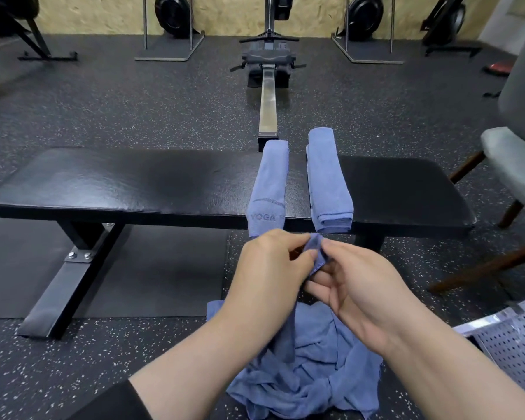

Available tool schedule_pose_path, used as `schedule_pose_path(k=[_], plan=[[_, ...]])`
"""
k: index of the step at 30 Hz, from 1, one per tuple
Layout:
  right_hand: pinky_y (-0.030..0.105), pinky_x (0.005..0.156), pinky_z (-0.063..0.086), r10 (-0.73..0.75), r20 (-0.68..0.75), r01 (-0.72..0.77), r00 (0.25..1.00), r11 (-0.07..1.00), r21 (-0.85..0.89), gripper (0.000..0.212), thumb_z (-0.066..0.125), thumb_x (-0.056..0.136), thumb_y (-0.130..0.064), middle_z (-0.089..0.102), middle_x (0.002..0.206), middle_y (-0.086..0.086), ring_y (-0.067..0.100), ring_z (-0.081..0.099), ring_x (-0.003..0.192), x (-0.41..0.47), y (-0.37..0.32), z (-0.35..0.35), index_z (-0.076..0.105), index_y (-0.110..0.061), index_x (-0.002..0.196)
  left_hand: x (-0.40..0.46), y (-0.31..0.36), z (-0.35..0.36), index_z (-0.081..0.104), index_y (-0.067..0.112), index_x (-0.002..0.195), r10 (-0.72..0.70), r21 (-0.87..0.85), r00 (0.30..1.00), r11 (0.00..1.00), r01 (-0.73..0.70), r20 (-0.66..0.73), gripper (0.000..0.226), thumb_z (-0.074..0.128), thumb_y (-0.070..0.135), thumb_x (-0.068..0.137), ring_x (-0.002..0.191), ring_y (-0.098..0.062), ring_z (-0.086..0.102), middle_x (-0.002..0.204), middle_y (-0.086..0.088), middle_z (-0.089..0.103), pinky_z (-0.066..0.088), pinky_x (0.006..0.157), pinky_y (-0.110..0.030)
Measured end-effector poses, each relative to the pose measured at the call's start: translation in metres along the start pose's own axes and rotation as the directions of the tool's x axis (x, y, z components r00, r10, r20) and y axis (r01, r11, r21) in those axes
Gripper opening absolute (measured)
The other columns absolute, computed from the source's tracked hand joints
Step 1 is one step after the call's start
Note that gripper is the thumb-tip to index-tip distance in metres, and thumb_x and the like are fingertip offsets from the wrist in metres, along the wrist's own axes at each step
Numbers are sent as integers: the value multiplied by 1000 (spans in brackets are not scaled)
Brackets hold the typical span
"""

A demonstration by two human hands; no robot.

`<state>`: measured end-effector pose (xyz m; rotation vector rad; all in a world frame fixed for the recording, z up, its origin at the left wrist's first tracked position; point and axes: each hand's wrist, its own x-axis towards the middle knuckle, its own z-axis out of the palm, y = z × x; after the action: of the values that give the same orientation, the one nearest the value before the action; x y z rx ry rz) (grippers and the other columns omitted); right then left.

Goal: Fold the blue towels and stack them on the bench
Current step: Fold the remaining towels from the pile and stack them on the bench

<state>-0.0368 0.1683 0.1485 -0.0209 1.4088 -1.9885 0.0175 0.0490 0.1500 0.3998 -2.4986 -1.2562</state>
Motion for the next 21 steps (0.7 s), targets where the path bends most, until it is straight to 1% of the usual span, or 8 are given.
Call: schedule_pose_path(k=[3,6,8,11,14,17,19,21], plan=[[28,69,61,-9,18,8,1000,998,57,37,37,109,-11,77,89,16,19,76,78,-3,-3,0,71,2,99,-2,-1,3,79,27,87,14,20,999,1000,-13,-47,10,71,21,89,79,-8,59,81,8,64,47,76,-27],[32,75,63,-25,6,24,1000,996,87,36,40,110,-17,76,95,20,24,76,86,-3,-4,0,68,6,108,-2,-3,4,79,30,89,100,125,995,988,-95,-30,12,66,29,90,75,-13,56,75,7,54,47,72,-33],[33,79,63,-29,9,28,1000,997,71,38,47,108,-27,76,92,16,22,75,84,-2,-4,-3,71,2,102,-1,-5,5,78,27,93,144,173,989,974,-147,29,22,57,33,89,77,-14,56,78,7,54,48,73,-37],[27,68,55,-67,-7,66,998,992,-112,30,55,104,-24,66,77,8,13,63,69,-1,-4,-6,70,-6,85,-5,-3,3,75,19,94,200,163,956,958,-237,215,30,47,29,87,85,-11,54,88,8,55,47,81,-35],[34,73,49,-141,-45,118,989,933,-341,27,50,101,-8,65,80,13,22,57,75,3,-6,-13,71,-3,85,-2,-2,-8,73,26,95,126,63,981,989,-137,148,32,44,23,83,89,-5,57,91,13,62,47,83,-25],[43,71,50,-229,52,205,972,720,-663,33,49,97,-6,76,87,13,22,61,76,-1,-17,-16,78,-21,95,7,-7,-22,66,31,109,99,34,992,994,-102,78,33,51,9,89,98,1,56,101,18,64,43,86,-18],[34,66,48,-246,189,288,951,472,-833,34,50,98,-7,72,74,-7,10,58,66,-6,-25,-15,76,-28,91,11,-9,-30,59,33,131,153,46,968,985,-165,196,43,51,10,96,118,7,48,123,23,57,35,100,-12],[22,55,39,-223,253,322,942,374,-870,33,51,99,-8,61,60,-18,4,48,54,-11,-31,-13,72,-30,88,12,-9,-33,61,34,132,144,-8,936,989,-149,321,37,47,15,103,123,11,46,127,28,56,32,105,-11]])
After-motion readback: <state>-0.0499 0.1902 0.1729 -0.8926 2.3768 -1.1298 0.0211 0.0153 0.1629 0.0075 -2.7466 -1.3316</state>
